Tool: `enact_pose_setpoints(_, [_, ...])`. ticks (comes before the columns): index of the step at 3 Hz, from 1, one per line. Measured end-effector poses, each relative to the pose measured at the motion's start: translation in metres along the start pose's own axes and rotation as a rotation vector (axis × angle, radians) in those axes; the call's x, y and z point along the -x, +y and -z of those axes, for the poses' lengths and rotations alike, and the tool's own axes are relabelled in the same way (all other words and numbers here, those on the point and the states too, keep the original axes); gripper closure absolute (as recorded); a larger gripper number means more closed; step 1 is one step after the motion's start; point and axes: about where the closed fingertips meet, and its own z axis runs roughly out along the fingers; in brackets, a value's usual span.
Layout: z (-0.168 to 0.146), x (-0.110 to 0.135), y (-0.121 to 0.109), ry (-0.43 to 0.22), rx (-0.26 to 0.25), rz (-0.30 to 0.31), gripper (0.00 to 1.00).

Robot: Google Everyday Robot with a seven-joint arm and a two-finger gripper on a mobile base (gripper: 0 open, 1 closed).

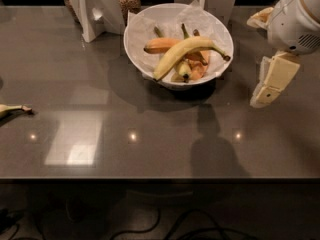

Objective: Pick banana from white bowl

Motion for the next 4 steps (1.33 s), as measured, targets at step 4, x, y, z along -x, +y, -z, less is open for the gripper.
enact_pose_setpoints(4, [-0.059, 0.085, -0.078, -0.231, -0.016, 0.273, 0.00])
